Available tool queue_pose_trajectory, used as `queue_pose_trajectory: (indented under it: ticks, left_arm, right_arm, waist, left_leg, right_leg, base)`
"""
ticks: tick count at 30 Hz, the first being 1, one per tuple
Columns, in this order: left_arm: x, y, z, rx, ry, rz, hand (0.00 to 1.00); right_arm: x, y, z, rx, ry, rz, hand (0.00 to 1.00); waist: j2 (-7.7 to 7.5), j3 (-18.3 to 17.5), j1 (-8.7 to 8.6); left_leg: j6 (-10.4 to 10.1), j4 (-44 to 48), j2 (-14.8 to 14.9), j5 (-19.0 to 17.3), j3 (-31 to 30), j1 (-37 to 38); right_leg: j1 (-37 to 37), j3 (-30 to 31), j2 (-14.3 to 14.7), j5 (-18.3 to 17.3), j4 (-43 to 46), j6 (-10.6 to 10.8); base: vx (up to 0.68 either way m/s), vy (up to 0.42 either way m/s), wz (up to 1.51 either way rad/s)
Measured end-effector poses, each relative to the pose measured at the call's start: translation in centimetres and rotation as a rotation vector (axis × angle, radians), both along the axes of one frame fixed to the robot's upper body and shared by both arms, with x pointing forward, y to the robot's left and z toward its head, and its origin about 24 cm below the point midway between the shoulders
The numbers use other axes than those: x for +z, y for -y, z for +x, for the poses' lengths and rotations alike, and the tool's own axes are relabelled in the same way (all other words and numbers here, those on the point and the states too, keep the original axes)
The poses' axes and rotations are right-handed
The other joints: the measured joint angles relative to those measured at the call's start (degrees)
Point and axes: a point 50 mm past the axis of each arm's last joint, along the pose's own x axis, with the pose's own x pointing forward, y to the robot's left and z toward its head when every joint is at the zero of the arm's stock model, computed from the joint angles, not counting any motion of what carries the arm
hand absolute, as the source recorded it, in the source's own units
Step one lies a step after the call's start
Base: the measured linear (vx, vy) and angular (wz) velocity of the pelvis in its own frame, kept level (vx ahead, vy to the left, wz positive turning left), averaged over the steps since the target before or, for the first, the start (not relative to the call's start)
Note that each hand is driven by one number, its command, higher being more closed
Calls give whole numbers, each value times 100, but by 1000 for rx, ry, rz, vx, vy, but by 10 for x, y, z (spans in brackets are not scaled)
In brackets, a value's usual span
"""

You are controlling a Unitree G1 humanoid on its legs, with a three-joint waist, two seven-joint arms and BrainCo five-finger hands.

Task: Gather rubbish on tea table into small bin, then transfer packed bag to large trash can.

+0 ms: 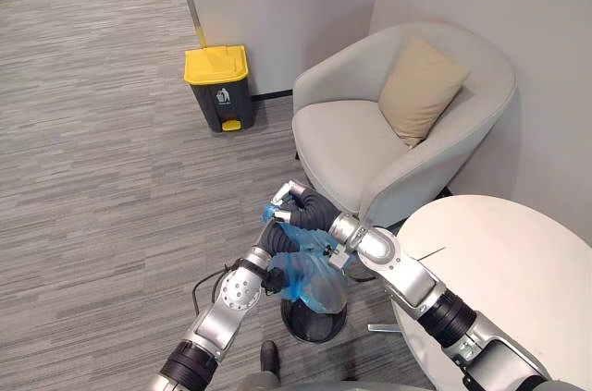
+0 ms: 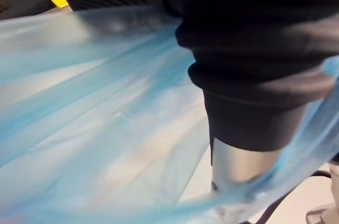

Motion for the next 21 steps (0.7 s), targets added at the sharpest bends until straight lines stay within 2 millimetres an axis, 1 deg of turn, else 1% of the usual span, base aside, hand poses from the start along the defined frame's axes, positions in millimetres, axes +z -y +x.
queue_pose_trajectory:
  ticks: [3, 6, 8, 16, 19, 21]
  left_arm:
    - [-6, -2, 0, 5, -25, 9, 0]
    - [-15, -1, -3, -8, -64, 23, 0]
    - [-16, 0, -3, -9, -76, 13, 0]
    - [-32, -7, -9, 26, -145, 16, 0]
    - [-41, -7, -13, 34, -179, 17, 0]
    - [-47, -7, -16, 36, -202, 32, 0]
  right_arm:
    - [1, 0, 1, 2, -7, 13, 100]
    - [8, -2, 3, 7, 17, 13, 100]
    - [10, -2, 4, 7, 25, 15, 100]
    - [10, 1, 7, -14, 27, 17, 100]
    - [9, 3, 10, -42, 21, 17, 100]
    - [8, 7, 16, -69, 17, 11, 100]
  waist:
    - [-50, -31, 9]
    - [-52, -32, 3]
    - [-51, -32, 6]
    - [-51, -32, 13]
    - [-51, -32, 17]
    - [-51, -32, 17]
  left_leg:
    - [0, 1, -7, 0, 0, -3]
    - [0, 1, -7, 0, 11, -3]
    - [0, 1, -5, 0, 11, -3]
    - [-2, 0, -4, 1, 3, 1]
    - [-2, 0, -4, 1, -8, 1]
    - [-2, 0, -3, 2, -16, 2]
  right_leg:
    - [1, 2, -3, 2, -3, 0]
    - [-1, 14, 2, 2, -8, 0]
    - [-1, 15, 10, 2, -7, 0]
    - [1, 11, 22, 2, 4, 0]
    - [3, 0, 18, 1, 9, 1]
    - [4, -7, 20, 1, 15, 1]
  base:
    - [53, 1, -1]
    - [14, 0, -1]
    - [0, 0, 0]
    - [0, 0, 0]
    - [0, 0, 0]
    - [0, 0, 0]
